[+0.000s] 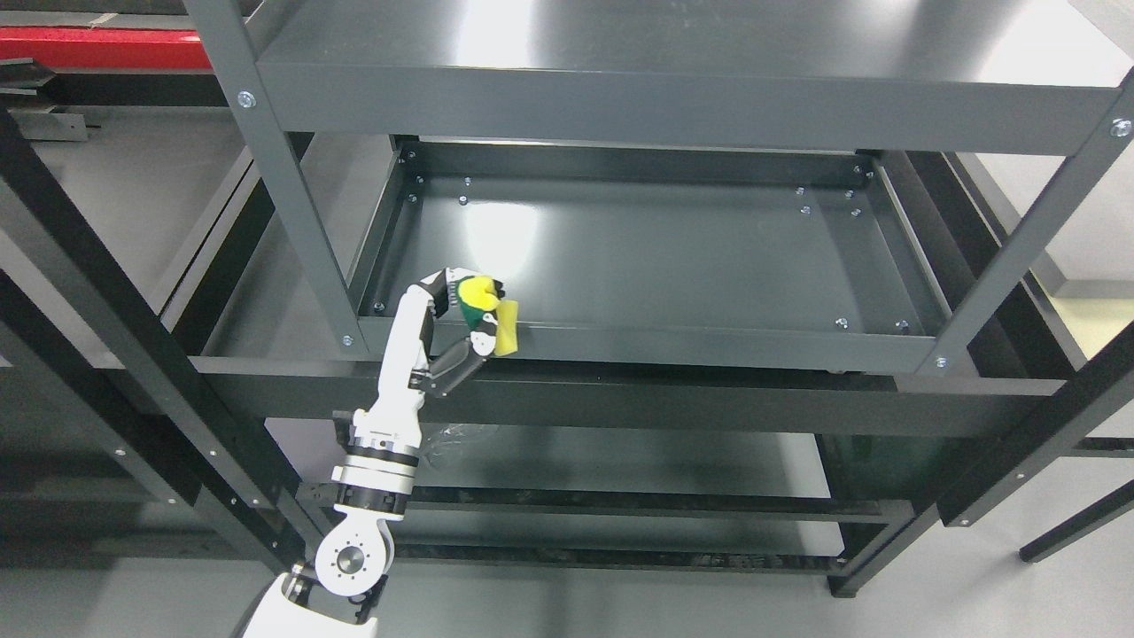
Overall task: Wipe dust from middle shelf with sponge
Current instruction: 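Withdraw the left hand holding the sponge down out of the shelf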
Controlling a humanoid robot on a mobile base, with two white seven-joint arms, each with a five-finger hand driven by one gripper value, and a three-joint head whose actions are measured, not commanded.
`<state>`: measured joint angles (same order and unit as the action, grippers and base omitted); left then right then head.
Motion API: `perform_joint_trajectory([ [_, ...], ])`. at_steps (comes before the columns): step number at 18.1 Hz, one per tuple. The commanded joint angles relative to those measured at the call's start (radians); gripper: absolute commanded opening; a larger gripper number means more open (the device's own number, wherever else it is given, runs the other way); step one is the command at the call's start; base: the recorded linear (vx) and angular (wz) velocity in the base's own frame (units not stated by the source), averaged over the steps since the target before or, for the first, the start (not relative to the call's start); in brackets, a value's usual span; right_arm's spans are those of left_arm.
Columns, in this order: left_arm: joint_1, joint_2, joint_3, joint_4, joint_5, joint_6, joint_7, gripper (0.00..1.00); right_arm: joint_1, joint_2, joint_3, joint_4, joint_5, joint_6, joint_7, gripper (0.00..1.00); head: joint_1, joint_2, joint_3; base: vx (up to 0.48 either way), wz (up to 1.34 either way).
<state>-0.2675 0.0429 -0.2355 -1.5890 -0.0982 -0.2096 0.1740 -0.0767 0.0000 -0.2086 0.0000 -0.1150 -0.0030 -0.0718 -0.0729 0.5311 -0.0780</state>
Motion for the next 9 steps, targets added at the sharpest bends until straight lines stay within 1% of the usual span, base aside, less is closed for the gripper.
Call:
perform_joint_trajectory([
  [1,0.047,-0.025,0.14,-0.186,0.06,0.068,0.001,0.0,0.0,-0.017,0.0,-0.017,0.0,0.074,0.0,1.0,0.0,0.0,0.0,0.0,0.0],
  [5,0.054,-0.025,0.148,-0.184,0.103,0.075,-0.005,0.0,0.0,-0.017,0.0,-0.017,0.0,0.074,0.0,1.0,0.0,0.0,0.0,0.0,0.0],
  [9,0.09,-0.025,0.128,-0.184,0.106,0.075,-0.005,0.0,0.0,-0.017,0.0,-0.017,0.0,0.074,0.0,1.0,0.0,0.0,0.0,0.0,0.0],
])
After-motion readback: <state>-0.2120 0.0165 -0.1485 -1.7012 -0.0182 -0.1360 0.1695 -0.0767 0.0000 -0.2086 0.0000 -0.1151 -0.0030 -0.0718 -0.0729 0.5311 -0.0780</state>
